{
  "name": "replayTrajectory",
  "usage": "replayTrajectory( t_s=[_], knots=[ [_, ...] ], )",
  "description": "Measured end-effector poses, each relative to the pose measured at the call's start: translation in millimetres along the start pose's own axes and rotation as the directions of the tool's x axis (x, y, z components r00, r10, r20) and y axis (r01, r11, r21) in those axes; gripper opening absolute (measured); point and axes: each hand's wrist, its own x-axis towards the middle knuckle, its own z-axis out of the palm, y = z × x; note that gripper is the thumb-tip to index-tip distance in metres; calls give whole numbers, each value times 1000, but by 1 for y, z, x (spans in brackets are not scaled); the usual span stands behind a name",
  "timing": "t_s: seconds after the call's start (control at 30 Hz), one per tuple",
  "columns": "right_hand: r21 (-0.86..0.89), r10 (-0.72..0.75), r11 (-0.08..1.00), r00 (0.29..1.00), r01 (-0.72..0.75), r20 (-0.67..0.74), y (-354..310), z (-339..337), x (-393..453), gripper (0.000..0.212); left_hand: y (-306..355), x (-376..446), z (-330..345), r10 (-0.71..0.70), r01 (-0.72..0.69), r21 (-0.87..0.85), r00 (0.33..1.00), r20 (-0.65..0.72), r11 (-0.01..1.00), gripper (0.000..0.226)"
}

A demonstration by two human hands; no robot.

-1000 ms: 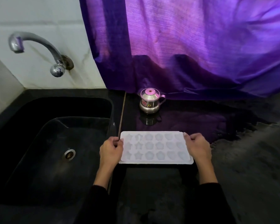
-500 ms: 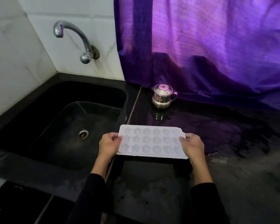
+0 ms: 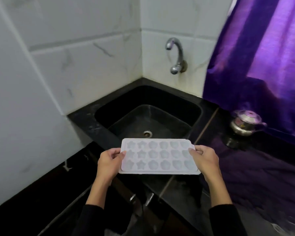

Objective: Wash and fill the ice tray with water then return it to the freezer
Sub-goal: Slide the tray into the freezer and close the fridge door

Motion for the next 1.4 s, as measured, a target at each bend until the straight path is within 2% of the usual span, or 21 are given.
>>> replayTrajectory(
  t_s=[0.1,0.3,0.47,0.57,0.7,0.9,1.07,1.2,1.3,1.4],
  knots=[
    [5,-76,997,991,76,113,-21,41,-26,6,-19,-14,-57,-42,42,-2,994,-105,999,7],
    [11,-187,981,930,193,317,-52,121,-80,5,-56,-56,-157,-106,110,-7,934,-340,994,10],
    [13,-273,951,819,309,505,-73,175,-118,3,-83,-106,-209,-193,198,-49,820,-539,979,6],
    [12,-308,925,730,380,611,-83,201,-139,12,-93,-140,-225,-234,225,-97,734,-638,970,9],
    [20,-328,882,583,471,743,-96,230,-168,17,-103,-191,-232,-312,266,-184,599,-738,946,11],
    [109,-363,770,291,629,885,-111,263,-231,16,-113,-273,-230,-394,314,-301,297,-870,901,8],
    [255,-369,691,27,676,929,-101,273,-300,19,-120,-344,-215,-432,314,-398,43,-901,862,12],
    [351,-343,634,-156,690,926,-89,277,-363,11,-133,-400,-216,-466,279,-489,-149,-872,826,13],
    [421,-328,590,-272,689,905,-82,278,-411,15,-141,-439,-221,-473,279,-528,-245,-846,802,12],
    [496,-338,544,-363,677,868,-76,280,-459,18,-147,-472,-231,-436,312,-524,-311,-845,792,13]
  ],
)
